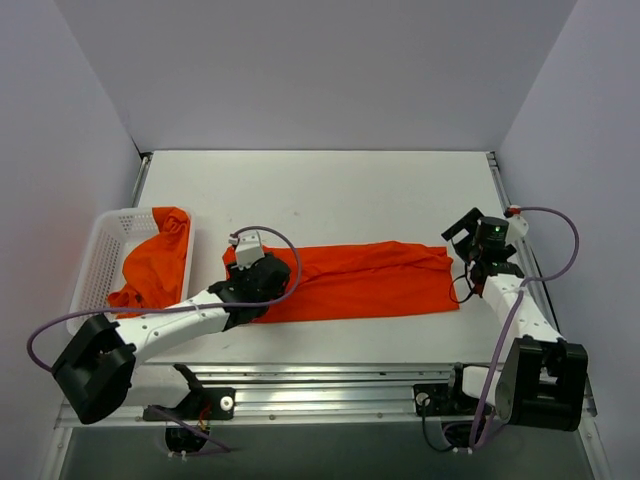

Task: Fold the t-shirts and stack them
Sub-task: Fold the tshirt

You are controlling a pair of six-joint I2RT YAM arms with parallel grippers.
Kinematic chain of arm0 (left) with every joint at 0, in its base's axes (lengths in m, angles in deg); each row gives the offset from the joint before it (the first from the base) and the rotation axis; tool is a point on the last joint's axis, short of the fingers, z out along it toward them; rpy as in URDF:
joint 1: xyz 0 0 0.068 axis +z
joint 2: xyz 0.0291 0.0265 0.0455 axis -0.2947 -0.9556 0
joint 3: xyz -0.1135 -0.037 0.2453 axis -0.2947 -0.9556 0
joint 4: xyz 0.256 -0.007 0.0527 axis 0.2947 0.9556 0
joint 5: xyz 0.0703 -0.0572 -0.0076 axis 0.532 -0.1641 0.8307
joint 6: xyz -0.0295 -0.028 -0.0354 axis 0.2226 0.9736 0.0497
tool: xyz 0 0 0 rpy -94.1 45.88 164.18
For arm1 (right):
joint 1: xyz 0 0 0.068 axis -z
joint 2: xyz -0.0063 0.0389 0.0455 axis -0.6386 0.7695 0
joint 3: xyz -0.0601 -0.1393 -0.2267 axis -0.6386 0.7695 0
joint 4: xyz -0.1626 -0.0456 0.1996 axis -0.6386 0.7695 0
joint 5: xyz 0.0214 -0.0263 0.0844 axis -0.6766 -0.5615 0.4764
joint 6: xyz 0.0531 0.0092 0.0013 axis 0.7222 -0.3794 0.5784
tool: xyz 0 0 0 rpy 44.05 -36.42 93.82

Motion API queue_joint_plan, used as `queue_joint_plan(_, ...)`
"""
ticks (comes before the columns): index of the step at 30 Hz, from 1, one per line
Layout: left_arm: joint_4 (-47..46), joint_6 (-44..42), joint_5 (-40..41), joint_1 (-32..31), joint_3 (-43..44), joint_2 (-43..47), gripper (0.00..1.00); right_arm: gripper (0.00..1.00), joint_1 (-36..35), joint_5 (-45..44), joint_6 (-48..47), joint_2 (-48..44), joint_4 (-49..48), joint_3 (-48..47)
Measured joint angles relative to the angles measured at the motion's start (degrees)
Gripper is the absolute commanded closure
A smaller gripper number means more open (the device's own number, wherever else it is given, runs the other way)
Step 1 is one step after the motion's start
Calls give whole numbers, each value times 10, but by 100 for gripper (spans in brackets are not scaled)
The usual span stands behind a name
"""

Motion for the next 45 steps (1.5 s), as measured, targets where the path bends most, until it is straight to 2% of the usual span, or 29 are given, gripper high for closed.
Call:
queue_joint_plan(7, -112, -56, -53, 38, 2, -82, 34, 9, -8, 22, 2, 36, -38, 2)
queue_joint_plan(14, -206, -99, -160, 105, 2, -92, 35, 9, -11, 27, -1, 59, -43, 2)
queue_joint_plan(23, -288, -117, -260, 110, -17, -110, 36, 9, -11, 27, -3, 61, -50, 2)
queue_joint_plan(31, -331, -118, -297, 120, -52, -156, 41, 9, -11, 27, -3, 67, -59, 2)
queue_joint_plan(32, -335, -118, -301, 121, -55, -161, 43, 9, -11, 27, -3, 69, -60, 2)
queue_joint_plan(35, -351, -116, -305, 123, -61, -164, 56, 9, -11, 27, -3, 73, -61, 2)
queue_joint_plan(36, -354, -116, -307, 123, -62, -164, 61, 9, -11, 27, -3, 73, -61, 2)
queue_joint_plan(37, -358, -115, -307, 124, -64, -164, 72, 9, -11, 27, -3, 73, -62, 2)
queue_joint_plan(39, -361, -114, -307, 124, -70, -162, 79, 9, -11, 27, -3, 74, -65, 2)
queue_joint_plan(40, -361, -114, -306, 124, -75, -159, 85, 9, -11, 27, -3, 75, -65, 2)
queue_joint_plan(45, -354, -111, -299, 124, -98, -105, 95, 9, -11, 27, -3, 79, -68, 6)
